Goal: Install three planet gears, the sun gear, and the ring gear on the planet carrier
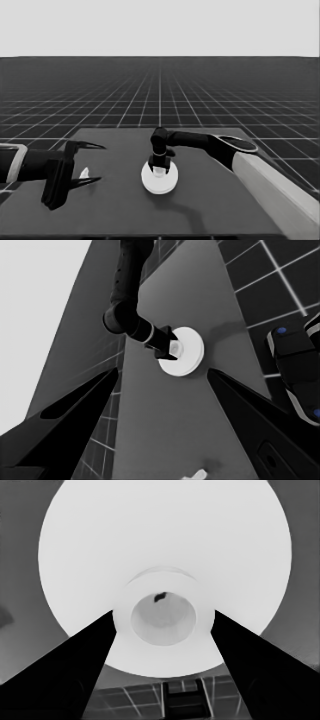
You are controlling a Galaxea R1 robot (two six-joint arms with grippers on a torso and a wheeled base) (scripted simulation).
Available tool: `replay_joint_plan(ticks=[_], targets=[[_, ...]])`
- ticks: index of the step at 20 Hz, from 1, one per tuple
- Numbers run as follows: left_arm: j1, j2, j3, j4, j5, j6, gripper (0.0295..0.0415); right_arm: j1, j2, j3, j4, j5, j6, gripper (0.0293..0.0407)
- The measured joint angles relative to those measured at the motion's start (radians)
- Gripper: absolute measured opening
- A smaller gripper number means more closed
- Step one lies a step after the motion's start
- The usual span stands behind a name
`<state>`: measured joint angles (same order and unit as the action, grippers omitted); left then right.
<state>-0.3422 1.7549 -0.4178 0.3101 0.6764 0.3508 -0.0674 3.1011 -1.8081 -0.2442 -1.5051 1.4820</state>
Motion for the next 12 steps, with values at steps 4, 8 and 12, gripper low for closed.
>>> replay_joint_plan(ticks=[4, 8, 12], targets=[[0.0, 0.0, 0.0, 0.0, 0.0, 0.0, 0.0385, 0.0, 0.001, 0.0, 0.0, 0.0, 0.035, 0.0348], [0.0, 0.0, 0.0, 0.0, 0.0, 0.0, 0.0385, 0.0, 0.0, 0.0, 0.0, 0.0, 0.07, 0.0348], [0.0, 0.0, 0.0, 0.0, 0.0, 0.0, 0.0385, 0.0, 0.0, 0.0, 0.0, 0.0, 0.105, 0.0348]])
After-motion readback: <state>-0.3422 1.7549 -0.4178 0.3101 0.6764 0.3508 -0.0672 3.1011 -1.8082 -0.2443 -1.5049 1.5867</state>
